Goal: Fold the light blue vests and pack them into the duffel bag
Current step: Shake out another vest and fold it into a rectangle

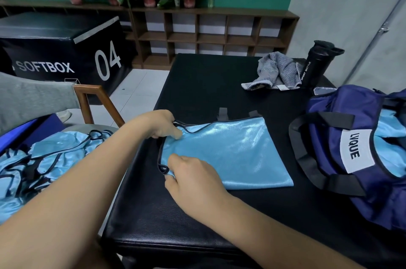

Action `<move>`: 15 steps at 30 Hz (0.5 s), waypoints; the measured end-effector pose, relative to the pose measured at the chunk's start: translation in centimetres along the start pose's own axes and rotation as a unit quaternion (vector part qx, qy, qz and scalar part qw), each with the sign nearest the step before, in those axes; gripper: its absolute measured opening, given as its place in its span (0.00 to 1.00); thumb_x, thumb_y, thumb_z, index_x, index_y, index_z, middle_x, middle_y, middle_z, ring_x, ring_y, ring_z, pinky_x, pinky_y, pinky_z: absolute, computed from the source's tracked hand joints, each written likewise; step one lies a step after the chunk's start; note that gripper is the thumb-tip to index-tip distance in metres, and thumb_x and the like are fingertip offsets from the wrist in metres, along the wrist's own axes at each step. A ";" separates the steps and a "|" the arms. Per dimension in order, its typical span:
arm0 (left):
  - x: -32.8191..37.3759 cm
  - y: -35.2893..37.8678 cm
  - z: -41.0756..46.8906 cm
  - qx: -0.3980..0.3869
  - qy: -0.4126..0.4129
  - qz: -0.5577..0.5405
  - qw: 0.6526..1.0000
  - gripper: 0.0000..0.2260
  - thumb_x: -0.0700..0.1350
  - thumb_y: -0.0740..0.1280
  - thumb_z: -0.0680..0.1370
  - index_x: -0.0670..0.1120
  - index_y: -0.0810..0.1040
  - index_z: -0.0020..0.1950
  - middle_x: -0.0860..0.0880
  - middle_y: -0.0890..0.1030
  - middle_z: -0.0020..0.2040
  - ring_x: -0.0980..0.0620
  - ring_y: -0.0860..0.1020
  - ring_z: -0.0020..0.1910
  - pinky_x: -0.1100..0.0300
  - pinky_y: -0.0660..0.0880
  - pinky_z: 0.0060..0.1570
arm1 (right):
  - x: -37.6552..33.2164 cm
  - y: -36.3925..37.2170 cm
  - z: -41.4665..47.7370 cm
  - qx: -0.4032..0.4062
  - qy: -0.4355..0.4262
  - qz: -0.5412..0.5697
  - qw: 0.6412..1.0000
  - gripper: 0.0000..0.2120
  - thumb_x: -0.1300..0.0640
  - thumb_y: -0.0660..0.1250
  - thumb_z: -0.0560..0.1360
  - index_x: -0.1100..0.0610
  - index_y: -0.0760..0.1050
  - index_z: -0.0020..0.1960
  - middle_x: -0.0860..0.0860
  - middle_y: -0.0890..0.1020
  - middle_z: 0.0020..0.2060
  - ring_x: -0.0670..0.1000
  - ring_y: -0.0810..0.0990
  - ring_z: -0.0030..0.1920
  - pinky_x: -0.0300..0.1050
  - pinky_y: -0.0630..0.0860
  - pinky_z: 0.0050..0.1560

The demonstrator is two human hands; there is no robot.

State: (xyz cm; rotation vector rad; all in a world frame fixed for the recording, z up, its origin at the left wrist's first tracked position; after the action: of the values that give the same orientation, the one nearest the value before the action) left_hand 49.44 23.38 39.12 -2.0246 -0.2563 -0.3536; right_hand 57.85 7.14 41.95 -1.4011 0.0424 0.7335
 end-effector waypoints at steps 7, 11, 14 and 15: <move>1.7 -2.8 -2.5 0.029 0.029 -0.167 0.985 0.08 0.41 0.67 0.80 0.42 0.80 0.58 0.51 0.71 0.28 0.54 0.67 0.19 0.66 0.66 0.18 | 1.6 -1.4 -0.4 0.025 0.062 0.152 0.986 0.08 0.53 0.67 0.80 0.50 0.68 0.46 0.48 0.77 0.35 0.54 0.76 0.38 0.58 0.77 0.41; 2.7 -3.7 -2.2 0.046 0.061 -0.300 0.951 0.06 0.46 0.71 0.78 0.48 0.75 0.51 0.47 0.72 0.39 0.53 0.68 0.31 0.61 0.68 0.28 | 4.0 -4.3 -1.9 0.048 0.125 0.260 0.956 0.06 0.56 0.69 0.77 0.49 0.72 0.48 0.49 0.82 0.36 0.49 0.78 0.35 0.54 0.79 0.43; 5.4 -2.6 -2.1 0.016 0.110 -0.403 0.908 0.06 0.40 0.69 0.80 0.49 0.75 0.54 0.48 0.70 0.36 0.53 0.64 0.30 0.60 0.67 0.31 | 5.8 -6.0 -3.6 0.024 0.163 0.284 0.944 0.11 0.58 0.71 0.76 0.46 0.72 0.53 0.48 0.84 0.38 0.44 0.75 0.32 0.48 0.75 0.39; 6.3 -2.1 -2.1 0.013 0.119 -0.430 0.895 0.08 0.39 0.69 0.80 0.49 0.75 0.56 0.50 0.72 0.34 0.54 0.65 0.29 0.60 0.68 0.31 | 6.5 -6.4 -4.3 0.017 0.177 0.288 0.941 0.12 0.58 0.71 0.75 0.46 0.73 0.54 0.48 0.85 0.39 0.45 0.74 0.33 0.48 0.74 0.39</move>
State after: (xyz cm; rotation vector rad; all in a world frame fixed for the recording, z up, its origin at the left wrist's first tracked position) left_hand 54.30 22.64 44.01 -1.7136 -0.9990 -1.1268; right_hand 67.77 6.25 43.80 -1.4848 0.7730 0.9396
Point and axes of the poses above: each hand's wrist, its own z-axis towards the middle knuckle, its own y-axis out of the palm, x = y × z, the point moved 10 cm from there along z, towards the middle knuckle
